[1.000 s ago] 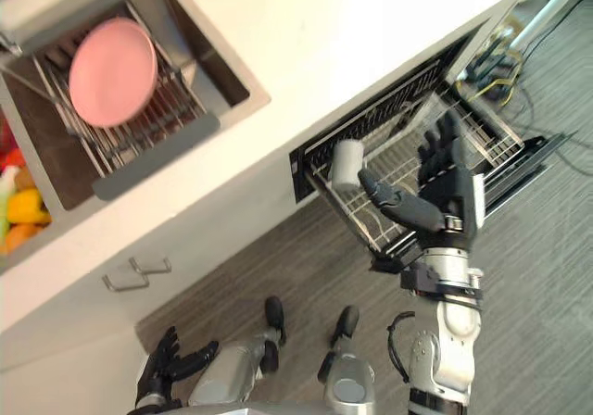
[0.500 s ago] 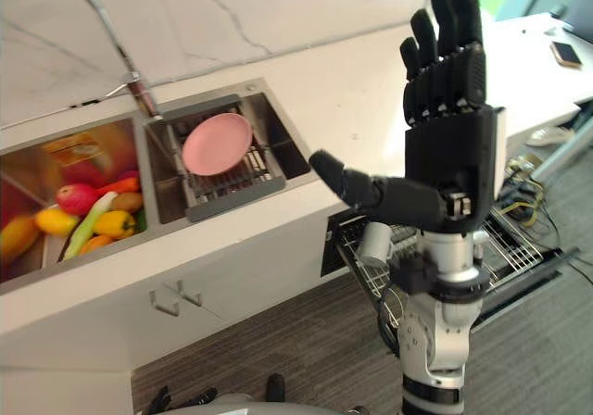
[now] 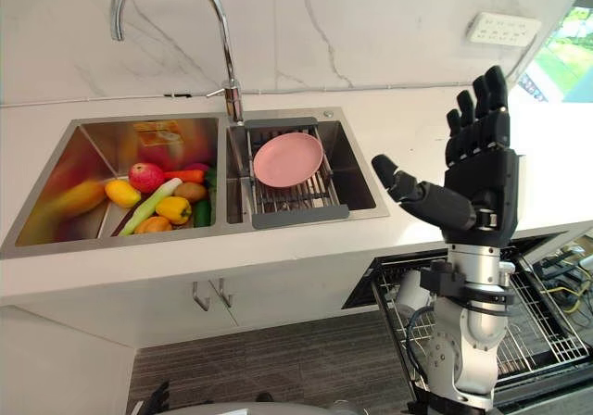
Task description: Walk over to the sink, pick up the cup, carry it to the dishwasher, place the cup inside the dishwasher, then close the dishwasher door
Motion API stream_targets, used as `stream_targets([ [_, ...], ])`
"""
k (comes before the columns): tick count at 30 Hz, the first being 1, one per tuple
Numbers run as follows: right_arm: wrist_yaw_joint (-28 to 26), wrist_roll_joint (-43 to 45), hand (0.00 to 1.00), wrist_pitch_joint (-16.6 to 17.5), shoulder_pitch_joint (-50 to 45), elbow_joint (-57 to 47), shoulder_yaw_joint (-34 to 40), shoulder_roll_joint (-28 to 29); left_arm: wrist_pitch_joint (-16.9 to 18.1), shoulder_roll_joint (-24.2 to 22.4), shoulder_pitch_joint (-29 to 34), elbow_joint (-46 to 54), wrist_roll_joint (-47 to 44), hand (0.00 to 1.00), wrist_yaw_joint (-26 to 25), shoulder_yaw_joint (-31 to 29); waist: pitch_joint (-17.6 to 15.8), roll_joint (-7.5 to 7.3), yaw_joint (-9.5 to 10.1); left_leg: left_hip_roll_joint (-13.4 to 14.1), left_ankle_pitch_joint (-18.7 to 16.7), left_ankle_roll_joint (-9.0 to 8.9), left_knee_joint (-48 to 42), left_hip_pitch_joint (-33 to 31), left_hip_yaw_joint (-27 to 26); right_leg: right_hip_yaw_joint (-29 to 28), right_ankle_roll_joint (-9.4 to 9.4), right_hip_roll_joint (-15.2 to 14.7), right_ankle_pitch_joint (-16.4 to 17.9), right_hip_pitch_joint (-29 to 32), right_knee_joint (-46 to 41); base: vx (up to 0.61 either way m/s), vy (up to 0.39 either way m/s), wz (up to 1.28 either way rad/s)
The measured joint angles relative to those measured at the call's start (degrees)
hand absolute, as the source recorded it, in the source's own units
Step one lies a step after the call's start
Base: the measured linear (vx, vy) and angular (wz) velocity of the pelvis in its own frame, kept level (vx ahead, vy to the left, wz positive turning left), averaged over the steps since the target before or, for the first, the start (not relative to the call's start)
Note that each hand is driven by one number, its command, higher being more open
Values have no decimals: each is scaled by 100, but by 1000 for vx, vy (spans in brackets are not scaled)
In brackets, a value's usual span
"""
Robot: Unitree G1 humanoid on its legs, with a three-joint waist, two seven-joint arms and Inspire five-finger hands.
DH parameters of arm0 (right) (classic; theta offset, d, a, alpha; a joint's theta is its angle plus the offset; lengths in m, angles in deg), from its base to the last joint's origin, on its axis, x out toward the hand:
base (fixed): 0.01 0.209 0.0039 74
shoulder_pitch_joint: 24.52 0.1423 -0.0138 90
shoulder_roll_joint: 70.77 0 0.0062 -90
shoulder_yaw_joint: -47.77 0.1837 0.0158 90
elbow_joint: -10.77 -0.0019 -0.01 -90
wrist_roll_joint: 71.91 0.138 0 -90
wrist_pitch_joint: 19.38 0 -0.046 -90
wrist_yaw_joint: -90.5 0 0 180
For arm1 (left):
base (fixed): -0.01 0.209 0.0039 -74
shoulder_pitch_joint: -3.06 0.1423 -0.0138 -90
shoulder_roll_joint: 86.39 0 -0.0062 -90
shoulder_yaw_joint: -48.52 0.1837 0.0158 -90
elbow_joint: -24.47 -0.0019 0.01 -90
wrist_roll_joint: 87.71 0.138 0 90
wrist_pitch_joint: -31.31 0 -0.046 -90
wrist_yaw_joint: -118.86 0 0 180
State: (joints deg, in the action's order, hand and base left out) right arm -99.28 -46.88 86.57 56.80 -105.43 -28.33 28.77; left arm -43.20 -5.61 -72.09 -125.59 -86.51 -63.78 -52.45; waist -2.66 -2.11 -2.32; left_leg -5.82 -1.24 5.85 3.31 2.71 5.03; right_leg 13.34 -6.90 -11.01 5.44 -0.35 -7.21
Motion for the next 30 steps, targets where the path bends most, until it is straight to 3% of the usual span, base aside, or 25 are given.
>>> stream_targets([
  [1, 22, -1, 100, 8, -8, -39, -53, -14, -4, -46, -3, -61, -6, 100, -54, -11, 67, 67, -14, 184, -51, -114, 0, -4, -564, 83, 18, 37, -3, -81, 80, 55, -92, 15],
  [2, 67, 0, 100, 22, -1, -54, -51, -32, -7, -71, 3, -57, -6, 100, -61, -9, 76, 84, 8, 231, -18, -209, 40, 43, -643, 96, 28, 67, 2, -129, 112, 106, -115, 8],
  [7, 190, 10, 100, 29, 42, -64, -73, -31, -38, -53, 26, -61, 7, 100, -51, -56, 135, 73, 121, 331, 14, -346, 185, 189, -710, 28, 74, 187, -31, -281, 285, 109, -37, -5],
  [14, 61, 73, 100, -74, 146, 67, -90, -32, -47, -44, 117, -41, 577, 100, -249, -42, 144, 70, 148, 334, -19, -397, 157, 359, -807, -59, 145, 204, -100, -582, 436, 58, 14, 12],
  [16, 8, 67, 100, -71, 203, 108, -90, -55, -44, -51, 117, -7, 574, 100, -401, -86, 119, 65, 203, 371, -497, -455, -617, -49, -881, -63, 154, 234, -88, -552, 435, -19, -11, -2],
  [18, -13, 66, 100, -64, 332, 89, -110, -265, 4, -97, 125, 163, 578, 100, -523, -243, -50, 176, 293, 584, -1178, -609, -2058, -644, -948, -56, 215, 396, 42, -615, 425, -75, -64, -12],
  [19, -2, 67, 100, -40, 385, 86, -147, -365, -5, -97, 109, 168, 614, 100, -618, -277, -130, 216, 281, 702, -1288, -667, -2591, -851, -1042, -31, 176, 446, 122, -668, 412, -103, -76, 2],
  [21, 46, 69, 100, -13, 386, 9, -206, -516, 12, -161, 123, 209, 667, 100, -742, -383, -211, 292, 306, 932, -1302, -754, -3508, -1256, -1107, 35, 291, 563, 202, -759, 358, -64, -43, 17],
  [23, 77, 68, 100, -12, 458, -8, -205, -506, -13, -318, 174, 182, 644, 100, -768, -604, -352, 206, 328, 1059, -1409, -1012, -3704, -1298, -1343, 105, 323, 500, 214, -934, 403, -15, -14, 15],
  [25, 223, 61, 100, -12, 460, -10, -168, -371, 9, -456, 332, 173, 660, 100, -866, -694, -347, 225, 320, 1297, -1390, -975, -2969, -1356, -1668, 218, 276, 436, 248, -991, 475, 12, 55, 27],
  [26, 319, 56, 100, -10, 301, -63, -130, -245, 16, -510, 418, 170, 719, 100, -944, -745, -341, 201, 311, 1349, -1043, -908, -2772, -1338, -1906, 314, 222, 342, 282, -1105, 547, 79, 115, 38],
  [27, 367, 56, 100, -7, 198, -130, -117, -187, 18, -548, 461, 171, 784, 100, -990, -741, -334, 212, 313, 1317, -908, -856, -2724, -1319, -1981, 365, 188, 286, 303, -1144, 561, 148, 176, 38],
  [28, 420, 54, 100, 11, 39, -233, -147, -87, 21, -611, 517, 175, 801, 100, -1021, -716, -313, 261, 346, 1201, -879, -675, -2766, -1352, -1986, 397, 121, 176, 335, -1154, 559, 147, 172, 18],
  [30, 475, 38, 100, 10, -122, -312, -299, 2, 15, -698, 586, 206, 798, 100, -1000, -713, -306, 269, 414, 1090, -984, -468, -2917, -1419, -1999, 338, 21, 69, 298, -1140, 568, 190, 207, 5],
])
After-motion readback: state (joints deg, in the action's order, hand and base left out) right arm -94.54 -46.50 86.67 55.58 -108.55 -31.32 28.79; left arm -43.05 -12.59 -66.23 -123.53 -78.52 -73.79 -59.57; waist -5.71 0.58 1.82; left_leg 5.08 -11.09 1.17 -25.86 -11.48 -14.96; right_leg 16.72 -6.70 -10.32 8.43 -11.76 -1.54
